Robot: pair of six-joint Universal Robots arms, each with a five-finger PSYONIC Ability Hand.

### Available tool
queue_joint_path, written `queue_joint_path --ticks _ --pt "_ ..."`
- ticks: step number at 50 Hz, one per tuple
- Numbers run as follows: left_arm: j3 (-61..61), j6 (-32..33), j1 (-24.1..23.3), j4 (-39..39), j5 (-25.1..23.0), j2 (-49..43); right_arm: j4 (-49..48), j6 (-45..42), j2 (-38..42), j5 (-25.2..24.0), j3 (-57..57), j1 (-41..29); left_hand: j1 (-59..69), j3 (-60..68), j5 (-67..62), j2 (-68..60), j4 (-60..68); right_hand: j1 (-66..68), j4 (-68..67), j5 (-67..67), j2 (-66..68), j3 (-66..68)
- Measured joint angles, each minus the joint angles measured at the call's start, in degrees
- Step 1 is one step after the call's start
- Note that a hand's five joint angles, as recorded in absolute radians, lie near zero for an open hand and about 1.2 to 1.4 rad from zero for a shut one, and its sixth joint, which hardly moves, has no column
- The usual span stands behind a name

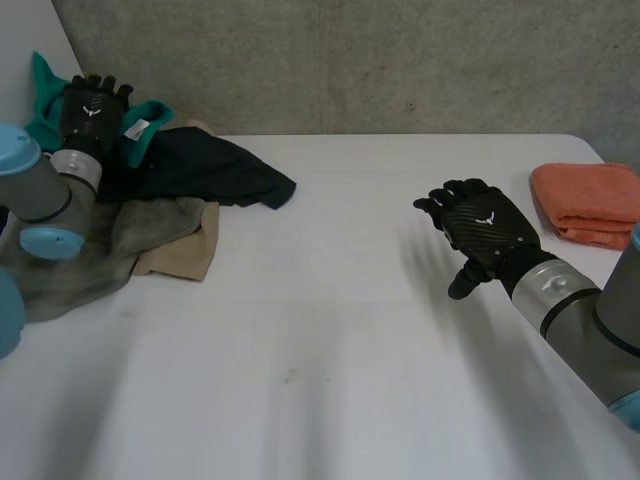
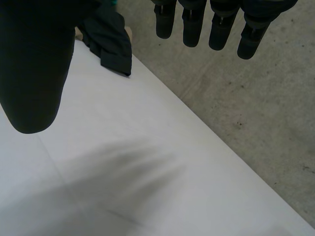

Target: Fold the laundry.

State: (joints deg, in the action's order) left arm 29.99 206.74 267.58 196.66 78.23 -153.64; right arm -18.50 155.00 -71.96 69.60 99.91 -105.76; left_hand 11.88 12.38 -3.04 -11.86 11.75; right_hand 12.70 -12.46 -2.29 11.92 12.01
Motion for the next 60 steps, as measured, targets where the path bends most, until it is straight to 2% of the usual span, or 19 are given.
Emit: queue_joint_path --ticks 10,15,22,23,25,26,28,30,32,37,41,46,48,50,56,60 --pt "-15.67 0.09 3.27 -4.43 -3.83 -10.67 0.07 -0.25 0.64 0.08 0.12 0.21 0.00 0.00 0.00 0.00 0.00 0.00 0.00 0.00 0.00 0.00" --pt "-17.99 0.39 4.37 -0.73 -8.55 -14.00 0.29 -0.39 0.68 0.66 0.52 0.76 0.26 0.15 -0.10 -0.26 0.16 0.00 0.00 0.00 0.00 0.00" --pt "-18.75 0.71 5.49 3.69 -11.80 -16.18 0.38 -0.27 0.27 1.15 1.09 2.22 5.50 4.11 -4.08 -5.09 5.14 0.00 0.00 0.00 0.00 0.00" --pt "-18.84 0.73 5.62 4.11 -12.04 -16.37 0.39 -0.21 0.19 1.17 1.13 2.45 20.03 17.76 -17.26 -18.37 18.67 0.00 0.00 0.00 0.00 0.00" --pt "-18.98 0.74 5.89 4.73 -12.35 -16.72 0.40 -0.08 0.08 1.19 1.18 2.78 28.59 26.95 -25.41 -27.54 26.95 0.00 0.00 0.00 0.00 0.00" --pt "-18.98 0.74 5.89 4.73 -12.35 -16.72 0.40 -0.08 0.08 1.19 1.18 2.78 28.59 26.95 -25.41 -27.54 26.95 0.00 0.00 0.00 0.00 0.00" --pt "-19.13 0.76 6.28 5.56 -12.27 -17.15 0.42 0.08 -0.02 1.19 1.21 3.02 50.62 47.68 -45.96 -48.52 47.81 0.00 0.00 0.00 0.00 0.00" --pt "-19.02 0.78 6.52 6.49 -11.25 -17.29 0.46 0.09 -0.04 1.21 1.28 3.02 55.09 53.78 -52.63 -54.76 54.82 0.00 0.00 0.00 0.00 0.00" --pt "-18.56 0.74 6.65 7.56 -9.56 -17.06 0.50 0.05 -0.04 1.22 1.38 2.95 55.10 55.57 -53.15 -56.57 56.59 0.00 0.00 0.00 0.00 0.00" --pt "-13.83 -0.32 6.30 10.58 -3.96 -12.36 0.58 -0.08 -0.08 1.30 1.54 2.83 55.09 55.63 -53.15 -56.60 56.60 0.00 0.00 0.00 0.00 0.00" --pt "-6.86 -3.65 5.45 12.54 -2.48 -4.76 0.61 0.00 -0.24 1.48 1.55 2.99 55.10 55.64 -53.15 -56.63 56.60 0.00 0.00 0.00 0.00 0.00" --pt "3.63 -12.26 4.02 15.83 -4.90 6.97 0.65 0.12 -0.41 1.60 1.53 3.23 55.10 55.67 -53.15 -56.63 56.65 0.00 0.00 0.00 0.00 0.00" --pt "4.36 -13.03 3.90 16.05 -5.27 7.75 0.65 0.11 -0.41 1.60 1.53 3.25 55.10 55.67 -53.15 -56.63 56.65 0.00 0.00 0.00 0.00 0.00" --pt "7.74 -16.73 3.30 16.79 -7.48 11.15 0.66 0.04 -0.41 1.60 1.53 3.29 55.10 55.67 -53.15 -56.63 56.73 0.00 0.00 0.00 0.00 0.00" --pt "13.28 -20.20 2.59 14.23 -9.47 14.78 0.66 -0.08 -0.24 1.60 1.52 3.65 55.10 55.67 -53.15 -56.63 56.76 0.00 0.00 0.00 0.00 0.00" --pt "21.34 -23.48 1.47 11.18 -9.63 20.14 0.66 0.02 -0.02 1.49 1.34 4.31 55.10 55.74 -53.15 -56.66 56.77 0.00 0.00 0.00 0.00 0.00"
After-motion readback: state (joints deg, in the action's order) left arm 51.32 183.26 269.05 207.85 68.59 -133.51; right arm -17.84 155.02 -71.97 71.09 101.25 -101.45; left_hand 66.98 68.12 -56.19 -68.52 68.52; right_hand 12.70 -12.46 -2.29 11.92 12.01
